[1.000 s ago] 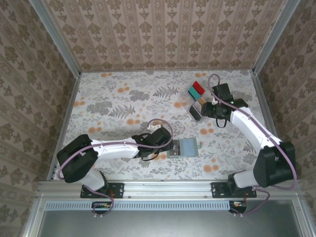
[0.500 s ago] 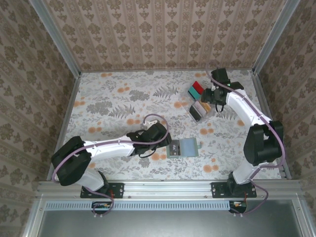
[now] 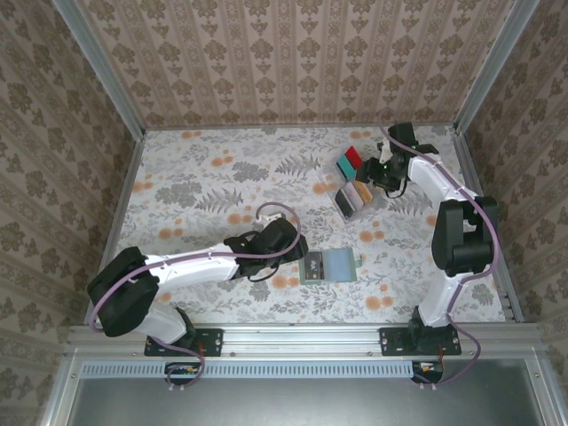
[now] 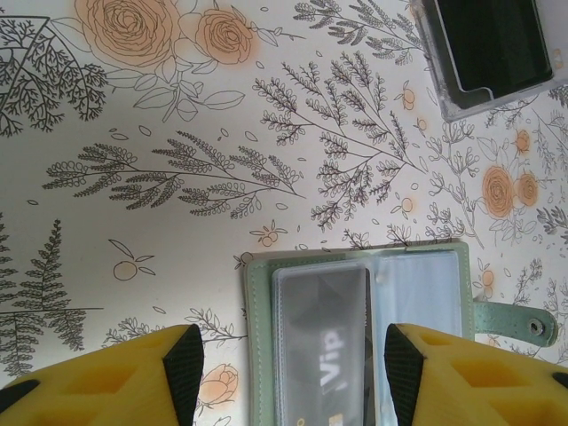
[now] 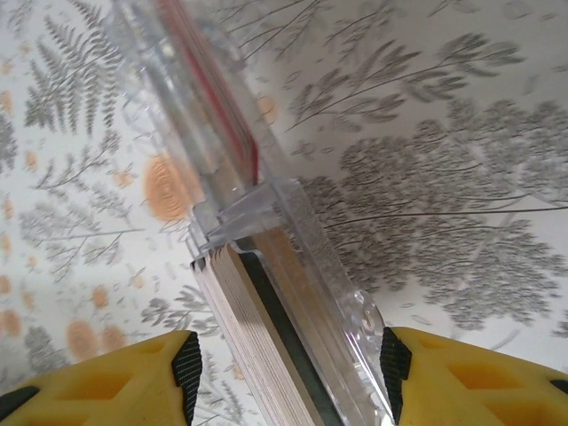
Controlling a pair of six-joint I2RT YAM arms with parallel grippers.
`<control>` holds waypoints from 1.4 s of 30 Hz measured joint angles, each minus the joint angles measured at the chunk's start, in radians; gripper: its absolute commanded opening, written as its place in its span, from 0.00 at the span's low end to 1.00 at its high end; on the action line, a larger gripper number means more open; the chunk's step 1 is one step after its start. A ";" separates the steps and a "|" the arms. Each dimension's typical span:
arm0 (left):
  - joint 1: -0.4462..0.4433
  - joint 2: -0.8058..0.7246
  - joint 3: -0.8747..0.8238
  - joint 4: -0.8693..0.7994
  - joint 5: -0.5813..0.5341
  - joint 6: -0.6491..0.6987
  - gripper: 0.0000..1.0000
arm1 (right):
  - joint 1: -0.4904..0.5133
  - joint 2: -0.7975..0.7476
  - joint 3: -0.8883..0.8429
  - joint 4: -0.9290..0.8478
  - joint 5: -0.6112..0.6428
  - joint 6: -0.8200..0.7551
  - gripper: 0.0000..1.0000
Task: Put the credit cards into the card holder
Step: Rotate the storage box at the center of the table, then pick up the credit card from the storage box.
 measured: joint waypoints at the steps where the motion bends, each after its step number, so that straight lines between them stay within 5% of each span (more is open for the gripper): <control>1: 0.000 0.000 0.000 0.000 0.000 0.000 0.59 | 0.003 -0.001 -0.011 0.005 -0.018 0.000 0.57; 8: 0.000 0.000 0.000 0.000 0.008 0.000 0.59 | 0.054 -0.016 -0.044 -0.002 -0.035 -0.018 0.56; 14: 0.000 0.000 0.000 0.000 0.011 0.000 0.60 | 0.130 -0.077 -0.024 -0.082 0.177 -0.058 0.56; 22: 0.001 0.000 0.000 0.000 0.011 0.000 0.60 | 0.250 -0.084 0.062 -0.151 0.428 -0.136 0.43; 42: 0.008 -0.013 0.000 0.000 0.011 0.003 0.61 | 0.348 0.048 0.122 -0.204 0.660 -0.187 0.36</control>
